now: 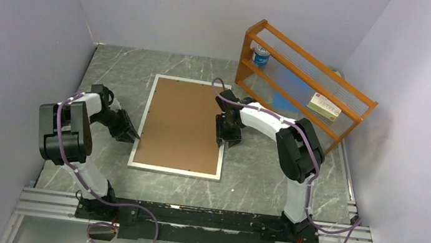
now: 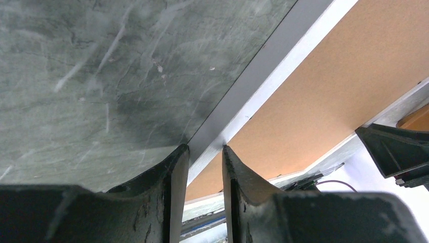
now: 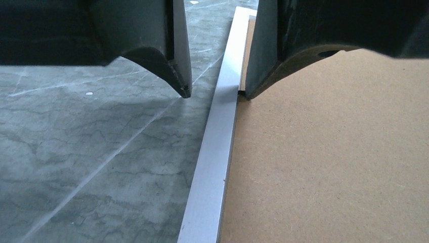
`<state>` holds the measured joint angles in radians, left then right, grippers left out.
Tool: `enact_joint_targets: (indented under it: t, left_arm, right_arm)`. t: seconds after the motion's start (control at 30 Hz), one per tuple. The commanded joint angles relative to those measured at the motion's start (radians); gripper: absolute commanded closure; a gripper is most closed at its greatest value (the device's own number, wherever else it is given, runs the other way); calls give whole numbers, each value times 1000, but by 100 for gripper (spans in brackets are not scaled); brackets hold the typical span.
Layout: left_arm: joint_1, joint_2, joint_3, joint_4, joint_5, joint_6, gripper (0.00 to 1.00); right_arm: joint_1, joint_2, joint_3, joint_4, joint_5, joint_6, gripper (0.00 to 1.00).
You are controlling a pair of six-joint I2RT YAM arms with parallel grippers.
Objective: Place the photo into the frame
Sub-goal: Install the photo frame at the center of the board, then adjust the photo frame at the center of the board.
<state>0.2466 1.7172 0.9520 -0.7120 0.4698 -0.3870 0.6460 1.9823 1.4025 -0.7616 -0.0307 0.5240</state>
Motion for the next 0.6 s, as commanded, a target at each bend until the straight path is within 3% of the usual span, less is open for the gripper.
enact_joint_targets:
  t: [0.0,0.17,0.43,0.5,0.57]
  left_arm:
    - [-7,-40,-21,-11,98,-19,64]
    - [-7,-67,-86,27,211,-81,63]
    - [-42,-133,-187,79,390,-139,63]
    - [-46,-172,-171,34,362,-120,62]
    - [-46,-219,-130,-45,243,-98,61]
  right_arm:
    - [8,-75,34,24,71,-2,50]
    - [9,-173,105,35,101,-1,44]
    - [38,-99,211,13,40,-9,47]
    - [65,-86,218,41,35,4,47]
    - [101,-51,241,55,13,21,47]
